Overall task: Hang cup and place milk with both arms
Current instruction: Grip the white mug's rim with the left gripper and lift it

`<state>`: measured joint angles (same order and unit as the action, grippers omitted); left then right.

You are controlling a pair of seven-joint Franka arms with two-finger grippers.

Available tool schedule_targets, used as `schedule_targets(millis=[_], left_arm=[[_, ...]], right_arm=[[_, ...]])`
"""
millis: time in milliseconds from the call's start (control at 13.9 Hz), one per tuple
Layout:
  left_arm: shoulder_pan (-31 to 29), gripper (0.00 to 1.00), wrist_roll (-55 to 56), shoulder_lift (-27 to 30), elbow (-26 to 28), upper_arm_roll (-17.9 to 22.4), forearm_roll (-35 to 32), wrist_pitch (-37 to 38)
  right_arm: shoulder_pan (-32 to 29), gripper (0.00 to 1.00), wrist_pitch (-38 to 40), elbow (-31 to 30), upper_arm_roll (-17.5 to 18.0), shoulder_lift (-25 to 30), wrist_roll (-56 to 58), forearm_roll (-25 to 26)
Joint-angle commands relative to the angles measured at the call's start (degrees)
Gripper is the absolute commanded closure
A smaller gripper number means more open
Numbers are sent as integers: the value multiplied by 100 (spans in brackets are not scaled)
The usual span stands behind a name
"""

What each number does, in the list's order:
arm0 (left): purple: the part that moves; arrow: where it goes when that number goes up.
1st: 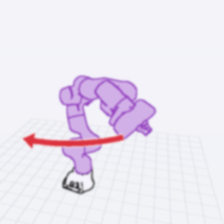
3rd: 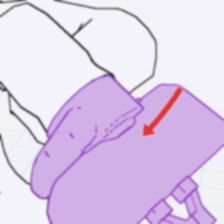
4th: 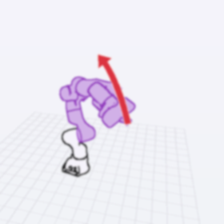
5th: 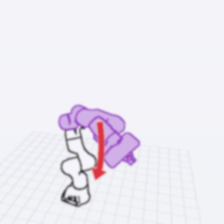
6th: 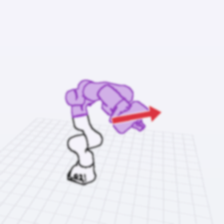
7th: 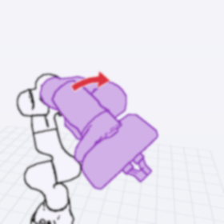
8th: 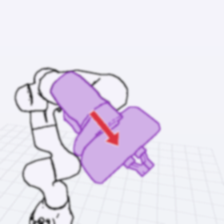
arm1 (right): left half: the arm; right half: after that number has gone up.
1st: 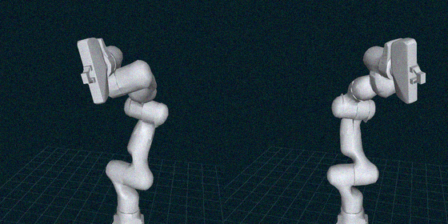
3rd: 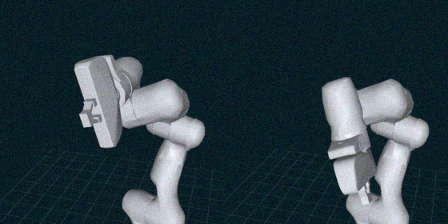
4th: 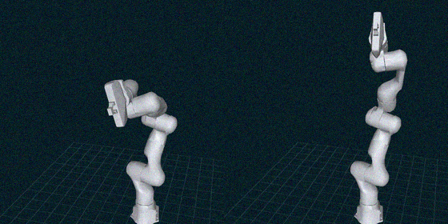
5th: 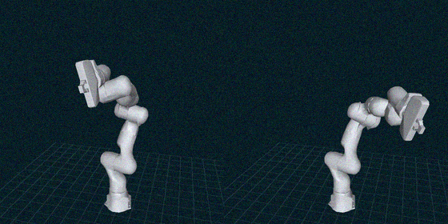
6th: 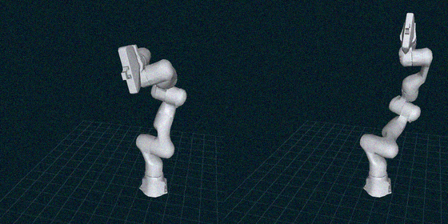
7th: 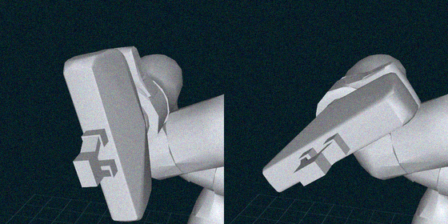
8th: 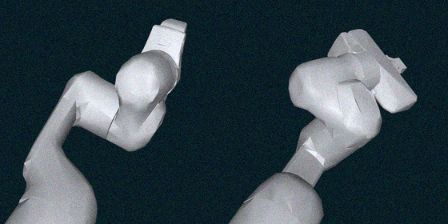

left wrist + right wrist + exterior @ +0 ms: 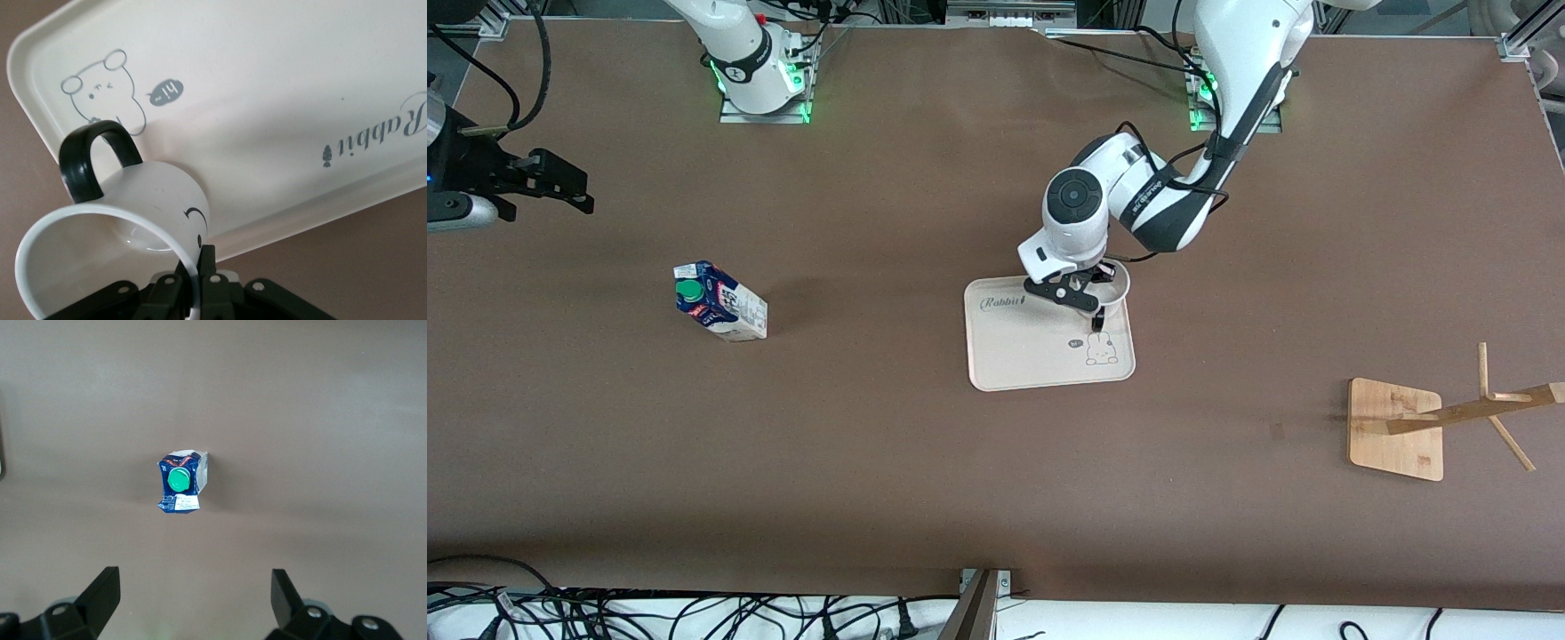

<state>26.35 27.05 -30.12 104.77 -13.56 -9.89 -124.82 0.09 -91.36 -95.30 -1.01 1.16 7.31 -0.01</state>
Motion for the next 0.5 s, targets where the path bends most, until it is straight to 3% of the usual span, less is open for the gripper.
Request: schedule_targets(millis=[0, 430], left_arm=[[-69, 100, 72, 164, -88, -24, -57, 46], [-402, 100, 19, 489, -394, -42, -40, 413]], right_arm=[[-27, 0, 110, 100, 48, -19, -89, 45], [-18, 0, 110, 108, 57, -19, -89, 54]])
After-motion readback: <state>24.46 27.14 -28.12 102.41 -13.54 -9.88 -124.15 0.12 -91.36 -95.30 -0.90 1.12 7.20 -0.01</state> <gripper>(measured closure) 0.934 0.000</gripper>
